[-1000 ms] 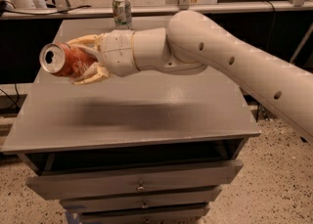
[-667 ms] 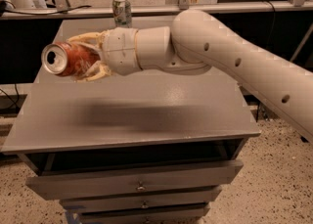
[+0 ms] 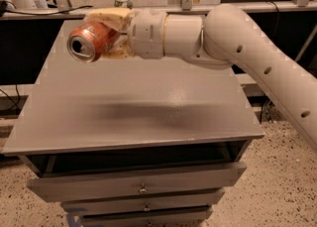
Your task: Place coke can upright
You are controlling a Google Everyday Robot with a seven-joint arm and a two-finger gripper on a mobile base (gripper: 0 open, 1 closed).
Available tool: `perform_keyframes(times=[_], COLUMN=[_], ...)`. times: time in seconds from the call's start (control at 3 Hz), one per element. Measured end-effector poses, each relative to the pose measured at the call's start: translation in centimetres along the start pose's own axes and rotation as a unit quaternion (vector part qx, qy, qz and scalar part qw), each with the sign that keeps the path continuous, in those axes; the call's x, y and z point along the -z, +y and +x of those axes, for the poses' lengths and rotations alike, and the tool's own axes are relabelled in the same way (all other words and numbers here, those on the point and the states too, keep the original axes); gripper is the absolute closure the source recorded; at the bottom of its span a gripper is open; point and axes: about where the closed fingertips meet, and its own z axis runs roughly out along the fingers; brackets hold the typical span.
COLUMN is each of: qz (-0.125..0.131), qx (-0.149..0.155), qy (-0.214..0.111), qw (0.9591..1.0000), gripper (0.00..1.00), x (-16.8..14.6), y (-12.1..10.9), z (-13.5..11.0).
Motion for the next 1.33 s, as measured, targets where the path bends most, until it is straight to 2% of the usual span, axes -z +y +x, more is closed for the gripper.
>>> perform_keyframes(times=[0.33,0.67,1.0,1.33], qz=[0.006,0.005,-0.002,0.016], qx=[0.074,0.074,0.132,0.239], qy=[-0.001,-0.001,-0.009,0.008], qw=[0.9972,0.9972,0.9913,0.9709], gripper=[1.00,1.00,1.00,1.00], x=[-0.2,-0.3,-0.7,-1.2], y=[-0.8,-0.7,-1.4,-2.0], z=[0.1,0.1,-0.3,0.8])
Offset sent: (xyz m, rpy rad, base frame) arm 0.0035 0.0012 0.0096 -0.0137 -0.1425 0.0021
